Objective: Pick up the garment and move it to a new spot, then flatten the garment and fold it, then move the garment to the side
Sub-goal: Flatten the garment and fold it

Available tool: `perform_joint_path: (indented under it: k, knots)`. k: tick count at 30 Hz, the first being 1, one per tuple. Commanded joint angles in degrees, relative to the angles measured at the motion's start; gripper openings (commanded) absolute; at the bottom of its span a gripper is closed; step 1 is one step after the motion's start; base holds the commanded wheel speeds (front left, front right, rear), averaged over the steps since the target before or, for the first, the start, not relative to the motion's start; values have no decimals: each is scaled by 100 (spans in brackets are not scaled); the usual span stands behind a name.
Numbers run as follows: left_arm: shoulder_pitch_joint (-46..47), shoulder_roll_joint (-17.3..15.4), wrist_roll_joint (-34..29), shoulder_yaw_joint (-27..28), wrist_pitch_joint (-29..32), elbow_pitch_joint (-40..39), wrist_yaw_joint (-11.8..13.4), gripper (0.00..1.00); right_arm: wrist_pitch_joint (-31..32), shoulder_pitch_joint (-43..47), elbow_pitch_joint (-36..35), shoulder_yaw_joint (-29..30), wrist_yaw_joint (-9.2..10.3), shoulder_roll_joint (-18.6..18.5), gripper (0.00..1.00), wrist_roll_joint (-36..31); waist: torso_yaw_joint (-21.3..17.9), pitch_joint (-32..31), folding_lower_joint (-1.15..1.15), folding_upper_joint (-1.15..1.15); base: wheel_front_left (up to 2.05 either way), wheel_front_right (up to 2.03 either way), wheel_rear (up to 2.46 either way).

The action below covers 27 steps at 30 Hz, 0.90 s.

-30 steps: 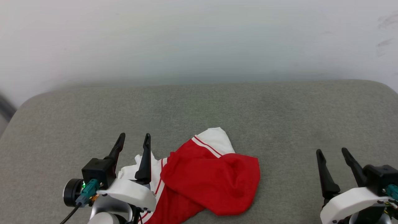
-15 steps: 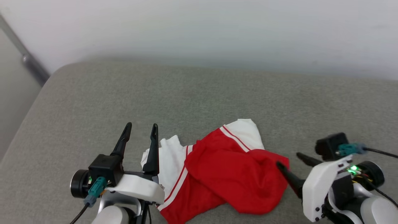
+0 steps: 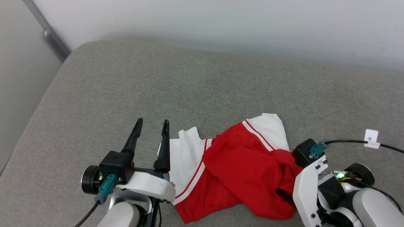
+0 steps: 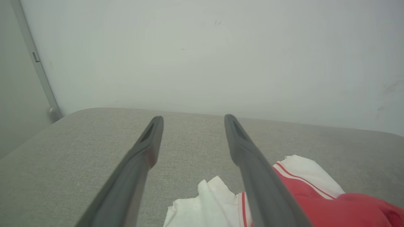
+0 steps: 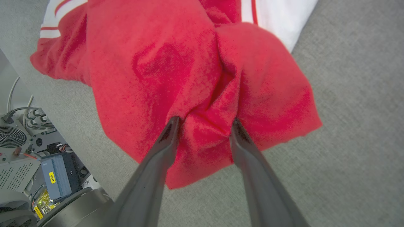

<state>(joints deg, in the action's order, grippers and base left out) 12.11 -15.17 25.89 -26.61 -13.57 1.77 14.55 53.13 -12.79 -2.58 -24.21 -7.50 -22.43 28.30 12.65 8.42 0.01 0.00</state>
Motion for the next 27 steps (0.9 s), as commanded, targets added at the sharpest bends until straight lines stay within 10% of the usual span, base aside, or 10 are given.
perform_joint_path:
  k: [1,15,27]
  knots:
    - [48,27,-2,-2,-33,11,-27,100,-57,-89,10,8,2,-14,0,36,3,-6,-1,0,0,0,0]
    - [-195,-168,74,108,23,42,59,100,-934,379,-499,1276,2,270,0,-301,-732,-408,-1,0,0,0,0]
    - [-533,-350,192,149,229,-18,178,100,-824,2941,-612,2758,2,1606,0,-715,-1303,-776,-1,0,0,0,0]
